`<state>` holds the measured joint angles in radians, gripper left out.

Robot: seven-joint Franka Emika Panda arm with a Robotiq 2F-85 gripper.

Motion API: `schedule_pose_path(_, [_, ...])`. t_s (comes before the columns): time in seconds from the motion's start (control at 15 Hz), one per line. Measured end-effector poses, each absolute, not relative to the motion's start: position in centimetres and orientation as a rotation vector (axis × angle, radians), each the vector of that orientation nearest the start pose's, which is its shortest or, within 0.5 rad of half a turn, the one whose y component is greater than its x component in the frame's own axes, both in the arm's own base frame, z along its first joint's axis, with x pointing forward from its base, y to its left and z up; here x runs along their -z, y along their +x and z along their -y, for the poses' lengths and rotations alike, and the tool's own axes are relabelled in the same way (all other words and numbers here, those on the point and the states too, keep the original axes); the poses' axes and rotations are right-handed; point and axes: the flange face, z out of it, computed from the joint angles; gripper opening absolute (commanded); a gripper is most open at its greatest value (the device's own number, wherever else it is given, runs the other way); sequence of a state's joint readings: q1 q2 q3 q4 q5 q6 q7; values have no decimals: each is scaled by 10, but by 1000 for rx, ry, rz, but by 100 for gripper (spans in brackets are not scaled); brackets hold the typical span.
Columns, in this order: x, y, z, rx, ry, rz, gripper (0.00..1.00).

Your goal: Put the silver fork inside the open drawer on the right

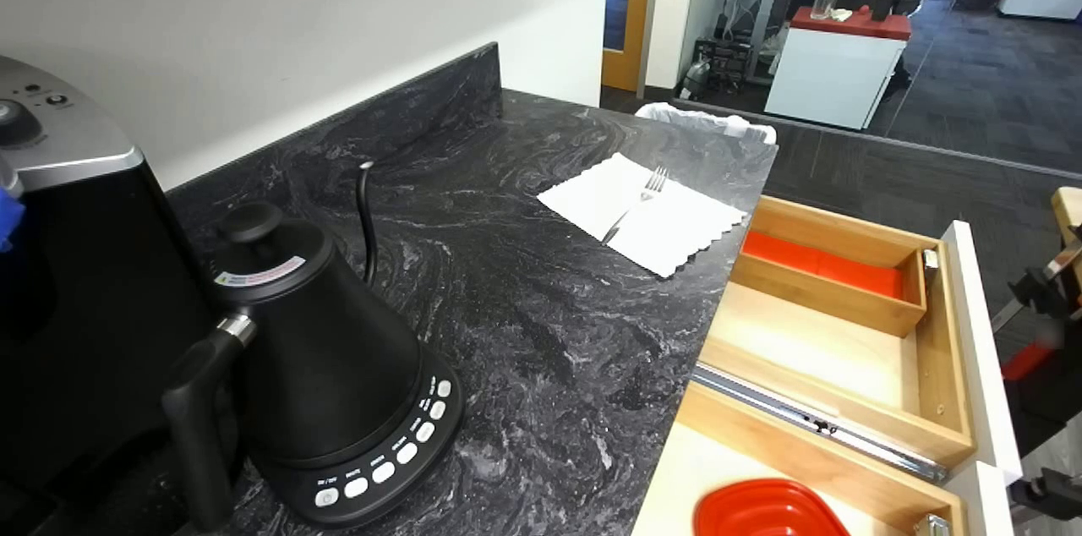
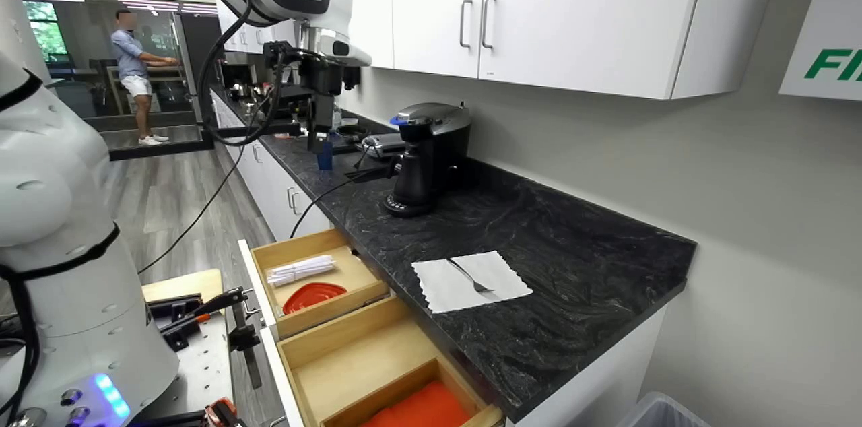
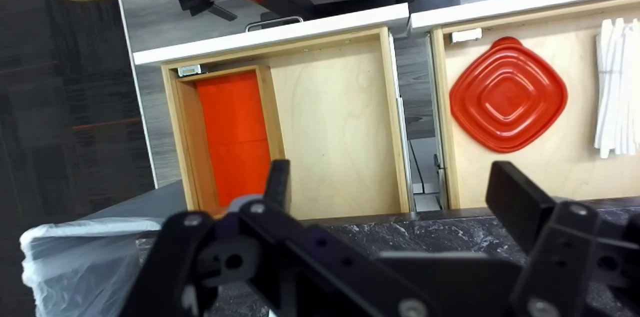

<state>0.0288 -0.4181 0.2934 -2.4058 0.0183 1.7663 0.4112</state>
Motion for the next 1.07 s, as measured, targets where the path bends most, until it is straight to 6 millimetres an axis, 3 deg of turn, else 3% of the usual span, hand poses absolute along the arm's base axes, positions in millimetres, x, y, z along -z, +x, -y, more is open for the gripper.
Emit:
schedule_pose_path(0.6, [-381,438,-107,-219,-3260,-249,100])
schedule_pose_path(1.07, [-341,485,-81,-189,-3204,-491,100])
